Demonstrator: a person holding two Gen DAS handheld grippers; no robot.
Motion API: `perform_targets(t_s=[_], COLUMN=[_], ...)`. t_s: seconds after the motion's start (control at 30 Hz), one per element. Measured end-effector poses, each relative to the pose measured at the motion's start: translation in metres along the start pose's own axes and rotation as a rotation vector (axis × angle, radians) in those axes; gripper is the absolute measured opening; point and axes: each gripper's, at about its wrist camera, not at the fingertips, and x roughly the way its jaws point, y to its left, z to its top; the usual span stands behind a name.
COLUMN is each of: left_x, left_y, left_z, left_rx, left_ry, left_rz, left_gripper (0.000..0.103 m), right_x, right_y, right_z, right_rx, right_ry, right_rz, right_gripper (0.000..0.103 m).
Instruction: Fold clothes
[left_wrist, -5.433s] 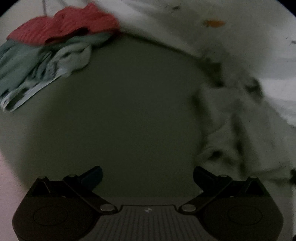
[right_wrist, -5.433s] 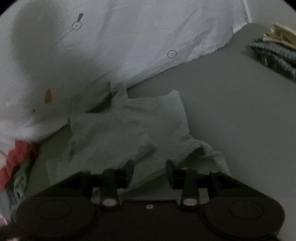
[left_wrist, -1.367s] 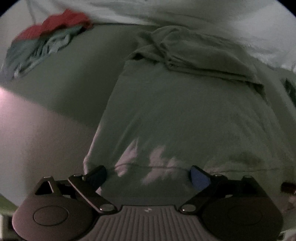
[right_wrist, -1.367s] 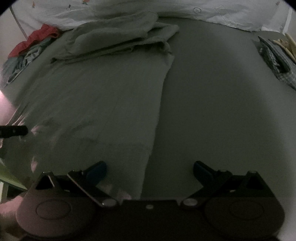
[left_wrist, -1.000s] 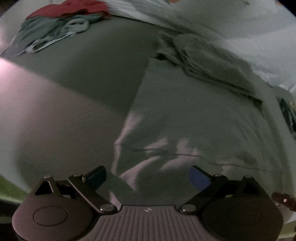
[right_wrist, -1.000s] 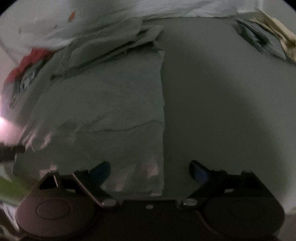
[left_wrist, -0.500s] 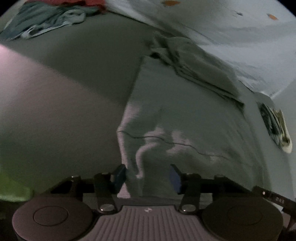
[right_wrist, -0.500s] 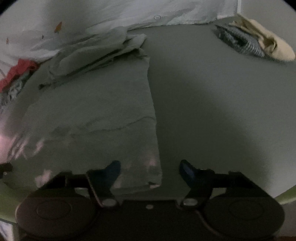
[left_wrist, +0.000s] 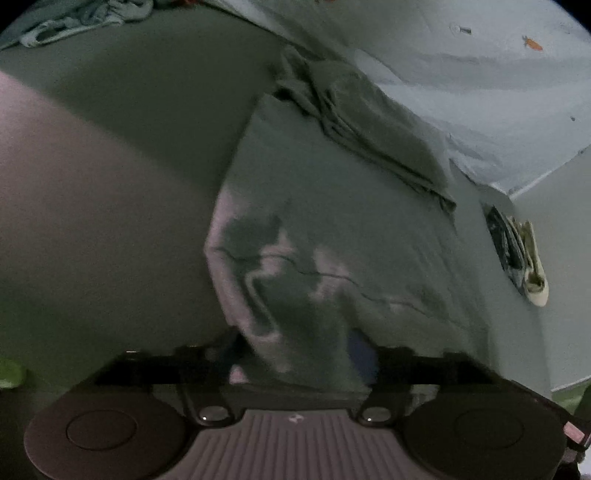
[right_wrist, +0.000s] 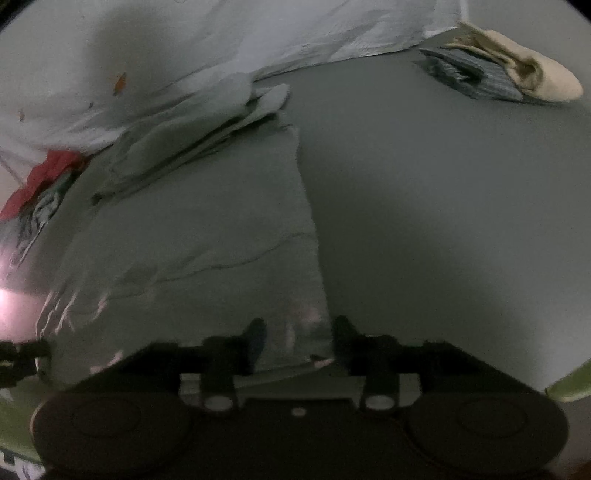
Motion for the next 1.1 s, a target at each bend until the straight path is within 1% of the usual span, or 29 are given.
perform_targets(t_s=[0.03,0.07,0.1,0.13,0.17,0.2,0.23,0.3,0.33,0.4,0.47,0.53,0.57,0.63,0.7,0.8,0.9,0.93,1.03,1.1], left_x=[0.001,0.001,0.002,0.002,0.001,0.0,-0.001,-0.003,-0.005,-0.012,-0.02,-0.028,-0.032,-0.038,-0.043,-0.043,-0.04,-0.039,-0.036,-0.034], left_y=[-0.001,-0.001,0.0,0.003,0.007,0.011,0.018,0.036,0.043,0.052,0.056,0.059,0.059,0.055,0.048,0.034,0.021,0.017,0.005,-0.004], left_z=[0.002,0.005,0.008,0.01,0.011,0.013,0.013,0.011,0.01,0.01,0.013,0.016,0.02,0.03,0.044,0.07,0.097,0.105,0.132,0.15], left_rx=[-0.012,-0.034,-0.058,-0.084,-0.109,-0.133,-0.177,-0.299,-0.348,-0.423,-0.488,-0.549,-0.571,-0.606,-0.63,-0.653,-0.683,-0.693,-0.723,-0.743], left_ry=[0.012,0.023,0.032,0.038,0.043,0.049,0.053,0.058,0.054,0.032,0.001,-0.03,-0.048,-0.084,-0.113,-0.153,-0.185,-0.196,-0.228,-0.249], left_rz=[0.004,0.011,0.017,0.032,0.056,0.079,0.077,0.023,-0.001,-0.048,-0.111,-0.172,-0.194,-0.228,-0.254,-0.268,-0.276,-0.279,-0.288,-0.294], left_gripper=[0.072,0.071,0.067,0.054,0.044,0.011,0.009,0.008,0.008,0.008,0.008,0.008,0.008,0.008,0.008,0.008,0.008,0.007,0.007,0.007], right_x=[0.002,0.004,0.007,0.007,0.009,0.009,0.009,0.008,0.006,-0.003,-0.014,-0.026,-0.029,-0.035,-0.035,-0.029,-0.016,-0.011,-0.004,0.0], right_y=[0.006,0.015,0.024,0.029,0.03,0.029,0.024,0.014,0.006,-0.01,-0.025,-0.034,-0.035,-0.036,-0.036,-0.036,-0.037,-0.039,-0.057,-0.064], right_z=[0.001,0.0,-0.002,-0.003,-0.001,0.001,0.003,0.008,0.01,0.013,0.018,0.026,0.031,0.045,0.063,0.091,0.115,0.122,0.142,0.16], right_rx=[-0.044,-0.125,-0.217,-0.265,-0.264,-0.242,-0.2,-0.109,-0.035,0.101,0.224,0.302,0.314,0.325,0.338,0.366,0.384,0.403,0.517,0.546], right_ry=[0.015,0.031,0.036,0.03,0.032,0.035,0.037,0.041,0.037,0.018,-0.016,-0.054,-0.067,-0.094,-0.107,-0.124,-0.12,-0.113,-0.092,-0.101], right_rz=[-0.01,-0.031,-0.042,-0.02,-0.005,0.002,0.018,0.056,0.093,0.171,0.26,0.333,0.356,0.392,0.435,0.501,0.521,0.529,0.585,0.6], right_gripper=[0.053,0.052,0.041,0.026,0.023,0.018,0.014,0.012,0.011,0.011,0.011,0.011,0.011,0.005,0.005,0.005,0.005,0.005,0.005,0.005])
